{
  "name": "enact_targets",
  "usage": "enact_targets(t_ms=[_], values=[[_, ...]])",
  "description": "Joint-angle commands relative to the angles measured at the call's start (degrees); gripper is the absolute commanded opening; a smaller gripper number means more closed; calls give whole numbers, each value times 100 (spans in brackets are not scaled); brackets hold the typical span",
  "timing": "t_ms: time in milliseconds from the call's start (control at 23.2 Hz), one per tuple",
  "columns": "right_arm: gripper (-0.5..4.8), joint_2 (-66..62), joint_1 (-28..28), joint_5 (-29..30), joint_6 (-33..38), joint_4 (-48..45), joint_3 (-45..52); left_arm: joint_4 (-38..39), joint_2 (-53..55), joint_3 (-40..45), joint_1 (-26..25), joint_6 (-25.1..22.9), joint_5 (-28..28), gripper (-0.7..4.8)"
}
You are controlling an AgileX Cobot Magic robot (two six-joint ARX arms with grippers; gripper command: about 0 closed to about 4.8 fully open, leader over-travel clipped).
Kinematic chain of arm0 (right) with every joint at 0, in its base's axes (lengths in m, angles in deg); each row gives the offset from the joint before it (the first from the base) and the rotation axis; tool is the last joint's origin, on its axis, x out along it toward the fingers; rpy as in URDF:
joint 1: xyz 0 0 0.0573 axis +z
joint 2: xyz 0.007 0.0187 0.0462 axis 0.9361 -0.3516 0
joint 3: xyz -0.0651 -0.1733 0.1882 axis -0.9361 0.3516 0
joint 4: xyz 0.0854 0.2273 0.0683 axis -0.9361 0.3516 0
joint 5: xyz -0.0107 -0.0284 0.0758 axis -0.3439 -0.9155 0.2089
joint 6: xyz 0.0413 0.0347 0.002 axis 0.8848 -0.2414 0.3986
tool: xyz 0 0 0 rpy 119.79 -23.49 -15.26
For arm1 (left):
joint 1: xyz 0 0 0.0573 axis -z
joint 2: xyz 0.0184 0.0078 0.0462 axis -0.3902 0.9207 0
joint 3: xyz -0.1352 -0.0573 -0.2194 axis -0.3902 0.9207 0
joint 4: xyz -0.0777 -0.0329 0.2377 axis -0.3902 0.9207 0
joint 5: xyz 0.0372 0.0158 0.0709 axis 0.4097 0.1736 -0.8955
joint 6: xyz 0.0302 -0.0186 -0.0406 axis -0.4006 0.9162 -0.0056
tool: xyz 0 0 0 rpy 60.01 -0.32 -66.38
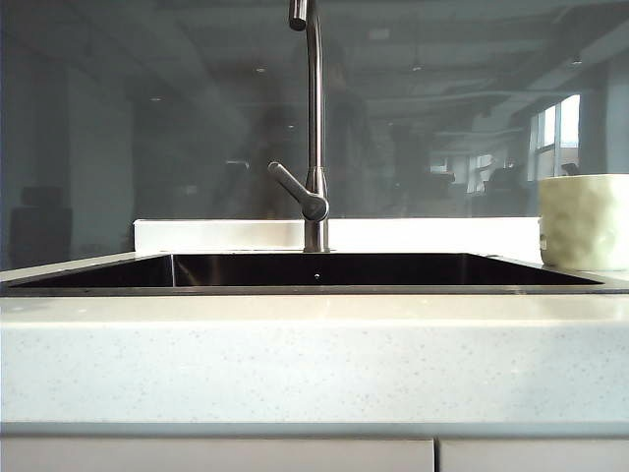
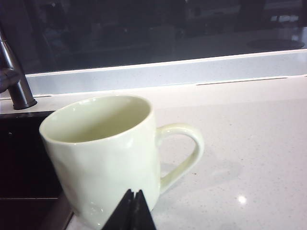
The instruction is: Pick up the mug next to the sink, go to the faucet to get some water, pour the water into the sink, and finally put the mug back to its place.
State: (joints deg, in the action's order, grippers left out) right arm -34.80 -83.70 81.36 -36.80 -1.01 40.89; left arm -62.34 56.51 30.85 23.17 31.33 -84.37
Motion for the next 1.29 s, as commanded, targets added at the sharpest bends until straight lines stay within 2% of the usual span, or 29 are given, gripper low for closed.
enact_targets(t_ms=[43, 345, 474, 690, 1121, 1293], values=[[-1, 17, 0, -7, 4, -79, -9, -116, -7, -15, -4, 55, -31, 372], [-1, 17, 0, -7, 2, -79, -9, -221, -7, 70, -7, -68, -144, 372], [-1, 17, 0, -7, 4, -79, -9, -925, -7, 487, -4, -17, -55, 372], [-1, 17, 0, -4, 2, -79, -9, -1362, -7, 807, -7, 98, 24, 372], [-1, 17, 0, -7, 4, -79, -9, -1187, -7, 815, -7, 77, 28, 372], [-1, 17, 0, -7, 2, -79, -9, -1235, -7, 815, -4, 81, -216, 367]])
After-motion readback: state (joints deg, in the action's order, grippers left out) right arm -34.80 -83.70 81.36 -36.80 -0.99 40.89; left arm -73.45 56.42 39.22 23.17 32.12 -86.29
